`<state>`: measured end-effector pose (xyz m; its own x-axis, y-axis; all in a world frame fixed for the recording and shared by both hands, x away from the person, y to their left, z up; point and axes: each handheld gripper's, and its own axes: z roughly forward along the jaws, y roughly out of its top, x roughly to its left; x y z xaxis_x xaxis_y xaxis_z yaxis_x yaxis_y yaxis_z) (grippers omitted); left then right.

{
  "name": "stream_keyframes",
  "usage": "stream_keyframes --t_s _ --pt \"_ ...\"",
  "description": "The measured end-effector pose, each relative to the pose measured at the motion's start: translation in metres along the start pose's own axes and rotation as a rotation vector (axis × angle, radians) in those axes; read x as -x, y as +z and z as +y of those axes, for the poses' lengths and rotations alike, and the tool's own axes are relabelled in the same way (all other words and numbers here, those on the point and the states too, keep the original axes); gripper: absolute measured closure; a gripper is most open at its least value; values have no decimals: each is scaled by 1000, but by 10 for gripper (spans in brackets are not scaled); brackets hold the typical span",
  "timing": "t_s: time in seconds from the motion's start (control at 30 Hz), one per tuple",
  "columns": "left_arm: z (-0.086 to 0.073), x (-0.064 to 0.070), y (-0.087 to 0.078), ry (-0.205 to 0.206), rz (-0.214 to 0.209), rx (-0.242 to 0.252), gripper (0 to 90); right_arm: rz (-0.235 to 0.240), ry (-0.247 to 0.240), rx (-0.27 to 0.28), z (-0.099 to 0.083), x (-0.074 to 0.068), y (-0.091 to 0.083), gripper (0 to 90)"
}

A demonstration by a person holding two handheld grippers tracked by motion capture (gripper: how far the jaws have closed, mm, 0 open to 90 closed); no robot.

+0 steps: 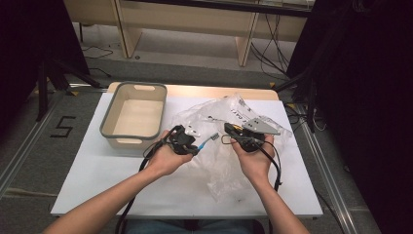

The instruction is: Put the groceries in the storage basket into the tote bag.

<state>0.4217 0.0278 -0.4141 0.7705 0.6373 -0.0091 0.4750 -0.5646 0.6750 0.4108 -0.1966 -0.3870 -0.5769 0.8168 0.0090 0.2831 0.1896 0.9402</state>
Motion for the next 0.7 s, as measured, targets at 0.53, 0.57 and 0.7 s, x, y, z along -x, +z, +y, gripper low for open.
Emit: stream_keyframes --t_s 0.53,0.57,0.7 --pt "14 0 26 11 34 30 822 4 0 -10 -1 -2 2 900" --pt "15 0 27 11 39 28 822 4 -2 -12 -1 -2 2 900" --pt "20 2 35 18 51 36 821 4 0 -15 -1 -2 2 900"
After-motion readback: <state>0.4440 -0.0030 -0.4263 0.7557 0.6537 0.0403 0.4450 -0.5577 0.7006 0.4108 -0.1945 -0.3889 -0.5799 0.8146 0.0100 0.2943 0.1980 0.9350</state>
